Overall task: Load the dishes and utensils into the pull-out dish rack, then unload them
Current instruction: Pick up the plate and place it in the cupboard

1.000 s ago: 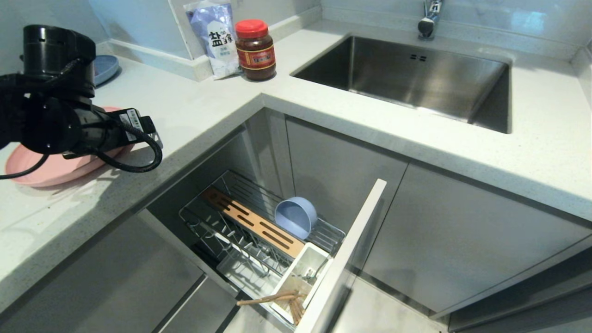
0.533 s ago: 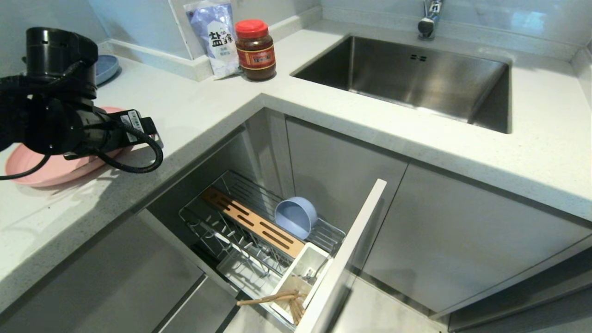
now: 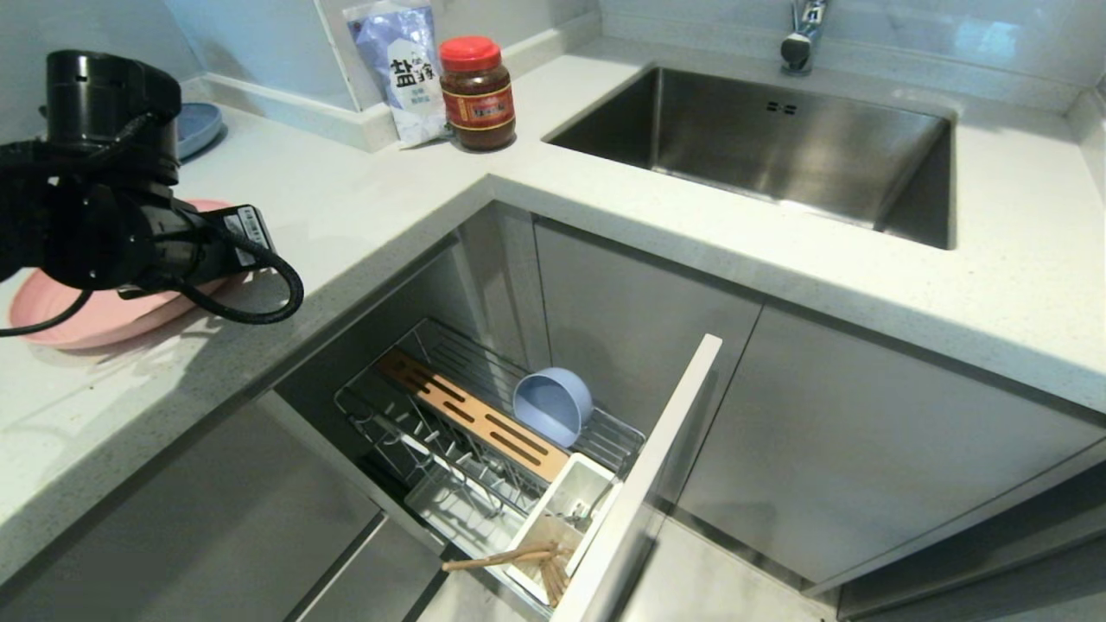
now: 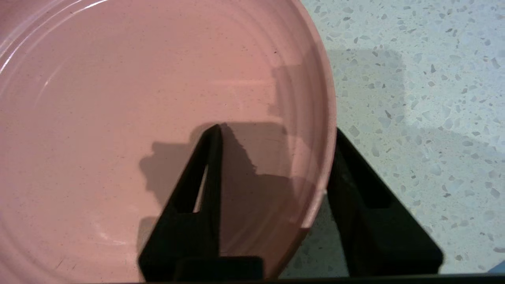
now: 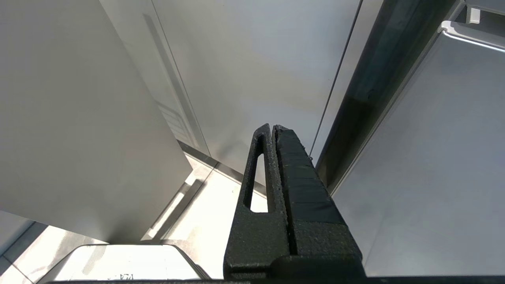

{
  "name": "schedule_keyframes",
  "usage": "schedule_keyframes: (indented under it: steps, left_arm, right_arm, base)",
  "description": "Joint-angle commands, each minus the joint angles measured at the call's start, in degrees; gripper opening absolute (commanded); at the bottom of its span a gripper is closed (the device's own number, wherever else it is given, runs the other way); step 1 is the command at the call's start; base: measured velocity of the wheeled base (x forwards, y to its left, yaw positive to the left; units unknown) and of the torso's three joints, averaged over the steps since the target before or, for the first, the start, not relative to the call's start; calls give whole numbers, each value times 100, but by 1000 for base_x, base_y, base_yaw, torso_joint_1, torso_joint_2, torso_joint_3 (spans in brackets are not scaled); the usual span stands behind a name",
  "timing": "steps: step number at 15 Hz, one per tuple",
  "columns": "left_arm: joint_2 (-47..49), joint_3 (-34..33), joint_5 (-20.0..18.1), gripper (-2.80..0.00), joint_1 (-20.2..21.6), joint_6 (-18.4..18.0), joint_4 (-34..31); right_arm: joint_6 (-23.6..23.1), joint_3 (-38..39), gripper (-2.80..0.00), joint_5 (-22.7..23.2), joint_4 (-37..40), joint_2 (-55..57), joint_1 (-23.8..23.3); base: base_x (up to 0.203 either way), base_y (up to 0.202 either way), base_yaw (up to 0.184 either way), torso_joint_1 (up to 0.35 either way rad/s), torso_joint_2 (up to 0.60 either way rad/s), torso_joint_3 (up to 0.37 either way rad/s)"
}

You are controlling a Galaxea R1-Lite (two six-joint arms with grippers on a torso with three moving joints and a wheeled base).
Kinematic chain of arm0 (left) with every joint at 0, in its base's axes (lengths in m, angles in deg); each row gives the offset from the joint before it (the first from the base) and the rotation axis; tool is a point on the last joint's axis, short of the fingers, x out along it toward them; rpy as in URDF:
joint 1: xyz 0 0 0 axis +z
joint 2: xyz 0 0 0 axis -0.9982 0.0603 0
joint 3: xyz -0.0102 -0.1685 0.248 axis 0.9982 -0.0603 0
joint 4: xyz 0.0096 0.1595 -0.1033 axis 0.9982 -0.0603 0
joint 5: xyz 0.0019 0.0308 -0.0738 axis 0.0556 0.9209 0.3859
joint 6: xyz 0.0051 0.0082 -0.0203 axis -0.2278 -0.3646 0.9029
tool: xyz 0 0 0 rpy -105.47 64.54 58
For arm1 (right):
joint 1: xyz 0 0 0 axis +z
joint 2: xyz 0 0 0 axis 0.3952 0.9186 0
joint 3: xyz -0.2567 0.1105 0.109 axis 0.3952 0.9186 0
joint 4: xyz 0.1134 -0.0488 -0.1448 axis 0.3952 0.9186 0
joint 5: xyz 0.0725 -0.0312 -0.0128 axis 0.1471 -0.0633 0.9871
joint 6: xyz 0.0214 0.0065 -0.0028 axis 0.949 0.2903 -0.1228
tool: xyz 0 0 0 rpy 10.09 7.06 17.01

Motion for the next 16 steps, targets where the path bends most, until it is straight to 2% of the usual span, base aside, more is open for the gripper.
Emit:
schedule_keyframes:
  steps: [1, 8, 12, 13, 16]
  left_arm:
    - [-20, -8, 22, -280, -6, 16, -12]
    - [-206, -19, 23, -280, -61, 13, -24]
    - [-763, 14, 9, -280, -215, 40, -163]
    - [-833, 28, 22, -280, -374, 84, -97]
    - [-970, 27, 31, -280, -781, 418, 842]
  right_arm:
    - [0, 9, -280, 0, 3, -24, 8]
    - [0, 9, -280, 0, 1, -24, 6]
    - [0, 9, -280, 0, -1, -21, 3]
    - [0, 9, -280, 0, -1, -18, 0]
    - [0, 9, -280, 0, -4, -24, 8]
  base:
    - [0, 0, 0, 0, 0, 0]
    - [0, 0, 0, 0, 0, 0]
    - [0, 0, 0, 0, 0, 0]
    - [0, 0, 0, 0, 0, 0]
    - [0, 0, 0, 0, 0, 0]
